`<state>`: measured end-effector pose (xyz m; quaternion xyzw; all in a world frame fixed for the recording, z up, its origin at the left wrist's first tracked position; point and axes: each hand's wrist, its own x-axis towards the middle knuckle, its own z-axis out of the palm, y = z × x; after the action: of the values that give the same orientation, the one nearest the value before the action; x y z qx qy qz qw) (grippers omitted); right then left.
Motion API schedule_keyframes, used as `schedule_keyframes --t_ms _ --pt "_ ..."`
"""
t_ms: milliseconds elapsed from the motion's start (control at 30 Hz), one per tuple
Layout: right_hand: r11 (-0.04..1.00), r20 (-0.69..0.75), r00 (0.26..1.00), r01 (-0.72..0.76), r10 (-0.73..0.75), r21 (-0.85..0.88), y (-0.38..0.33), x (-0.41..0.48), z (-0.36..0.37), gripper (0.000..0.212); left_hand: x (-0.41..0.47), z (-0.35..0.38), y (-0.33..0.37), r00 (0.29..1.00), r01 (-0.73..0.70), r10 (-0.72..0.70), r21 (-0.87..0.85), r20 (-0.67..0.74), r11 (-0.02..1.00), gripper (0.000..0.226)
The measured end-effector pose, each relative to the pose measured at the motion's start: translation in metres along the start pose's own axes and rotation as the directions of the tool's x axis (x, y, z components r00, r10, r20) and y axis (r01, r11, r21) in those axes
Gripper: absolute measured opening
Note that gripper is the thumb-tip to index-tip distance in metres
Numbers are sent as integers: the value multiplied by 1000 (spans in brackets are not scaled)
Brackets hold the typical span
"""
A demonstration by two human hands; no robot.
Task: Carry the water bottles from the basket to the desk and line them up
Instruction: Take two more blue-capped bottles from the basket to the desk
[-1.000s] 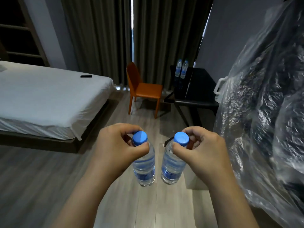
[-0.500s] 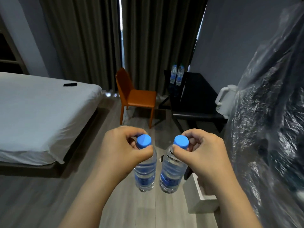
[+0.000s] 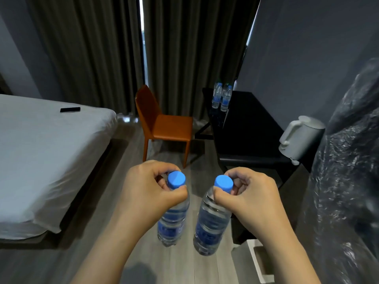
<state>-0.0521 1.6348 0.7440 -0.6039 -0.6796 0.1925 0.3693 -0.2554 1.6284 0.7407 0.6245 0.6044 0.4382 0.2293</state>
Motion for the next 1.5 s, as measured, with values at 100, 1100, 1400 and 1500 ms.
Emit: schedule_keyframes --t_ms 100,1100,1400,1500 --pt "1000 17 1000 13 -13 2 11 41 8 19 41 13 -6 1000 2 -2 -6 -14 1000 25" --pt "998 -59 997 -59 58 -27 104 431 76 18 447 130 -68 995 -83 87 -73 51 994 26" --pt "985 -83 982 -172 170 -16 97 524 113 24 563 130 -101 976 -132 140 -59 164 989 31" --pt "981 -77 979 -192 191 -16 98 546 122 21 586 130 -109 976 -100 119 -108 182 989 34"
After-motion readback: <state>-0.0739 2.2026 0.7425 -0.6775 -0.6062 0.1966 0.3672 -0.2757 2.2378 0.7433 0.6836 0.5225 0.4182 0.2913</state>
